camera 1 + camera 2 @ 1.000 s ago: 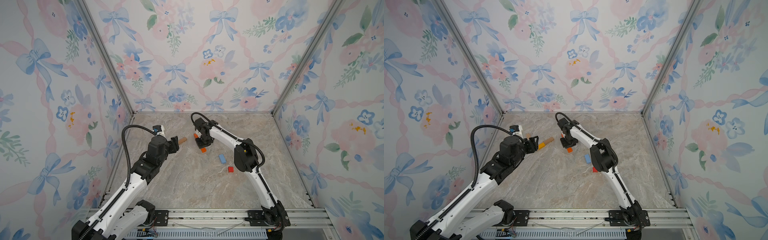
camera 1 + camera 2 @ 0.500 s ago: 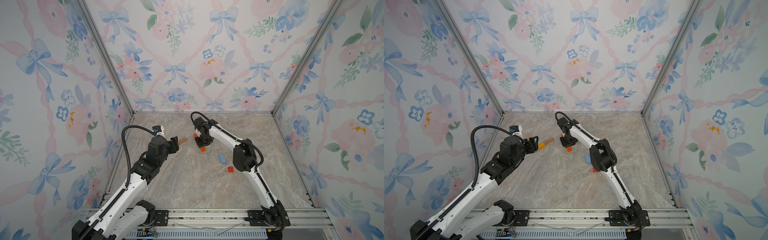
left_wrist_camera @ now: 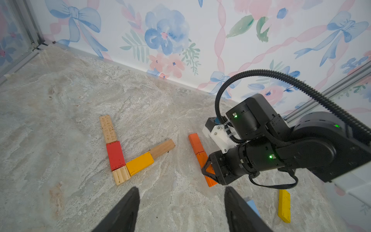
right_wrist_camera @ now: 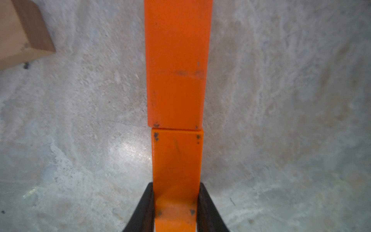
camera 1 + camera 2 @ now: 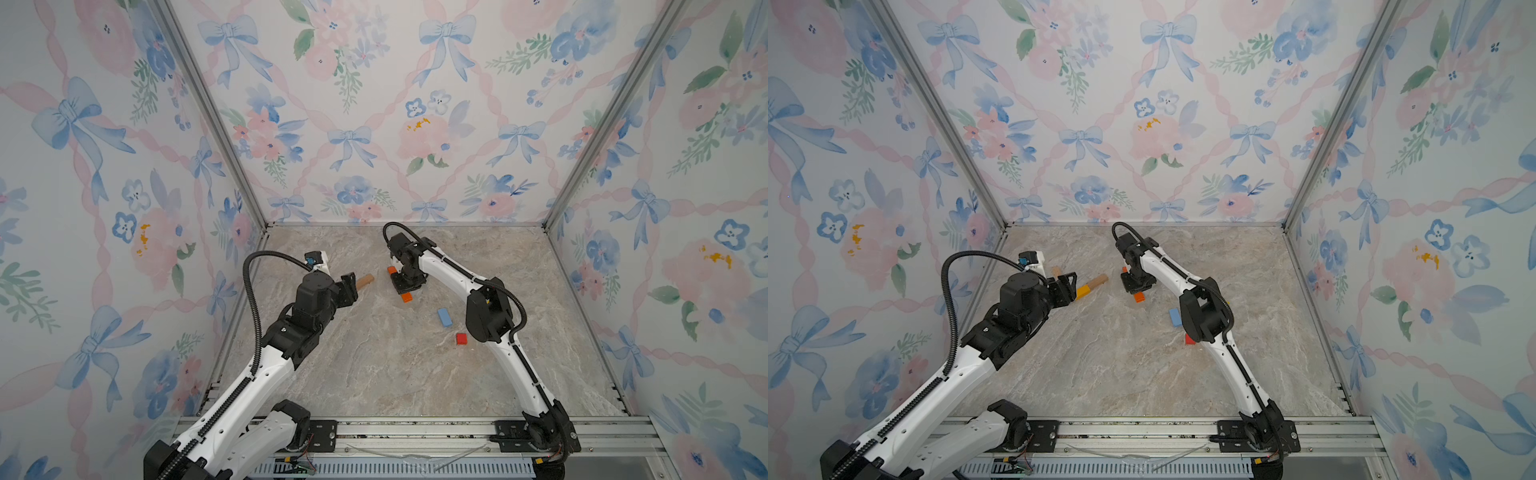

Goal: Assemble the letter v with building blocks
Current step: Assemble the building block at the center of the board.

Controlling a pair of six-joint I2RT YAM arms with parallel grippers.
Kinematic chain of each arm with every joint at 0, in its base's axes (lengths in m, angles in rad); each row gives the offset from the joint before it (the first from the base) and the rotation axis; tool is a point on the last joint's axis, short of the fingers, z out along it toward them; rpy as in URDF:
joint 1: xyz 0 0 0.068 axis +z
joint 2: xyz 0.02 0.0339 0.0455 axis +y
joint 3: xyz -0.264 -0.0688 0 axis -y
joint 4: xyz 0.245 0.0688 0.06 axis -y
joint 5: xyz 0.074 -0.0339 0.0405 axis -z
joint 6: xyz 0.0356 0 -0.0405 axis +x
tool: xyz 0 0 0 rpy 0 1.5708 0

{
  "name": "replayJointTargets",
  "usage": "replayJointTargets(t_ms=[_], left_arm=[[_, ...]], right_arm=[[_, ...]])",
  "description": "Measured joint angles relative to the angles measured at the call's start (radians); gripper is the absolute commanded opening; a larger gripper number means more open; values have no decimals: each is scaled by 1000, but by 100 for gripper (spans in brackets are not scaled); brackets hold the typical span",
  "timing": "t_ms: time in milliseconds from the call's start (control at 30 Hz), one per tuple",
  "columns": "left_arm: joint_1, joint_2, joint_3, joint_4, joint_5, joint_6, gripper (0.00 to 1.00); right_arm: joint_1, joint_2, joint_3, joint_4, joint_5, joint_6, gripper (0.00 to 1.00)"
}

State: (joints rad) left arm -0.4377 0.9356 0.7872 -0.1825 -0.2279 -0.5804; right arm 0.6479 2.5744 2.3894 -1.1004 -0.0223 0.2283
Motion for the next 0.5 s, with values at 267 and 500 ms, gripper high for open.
replayJointTargets(t_ms=[267, 500], left_arm=[[0, 0, 0, 0, 0, 0, 69], [1, 0, 0, 0, 0, 0, 69]], right_arm=[[-1, 31, 58, -21, 0, 0, 8], [-3, 47, 87, -37, -1, -1, 9]])
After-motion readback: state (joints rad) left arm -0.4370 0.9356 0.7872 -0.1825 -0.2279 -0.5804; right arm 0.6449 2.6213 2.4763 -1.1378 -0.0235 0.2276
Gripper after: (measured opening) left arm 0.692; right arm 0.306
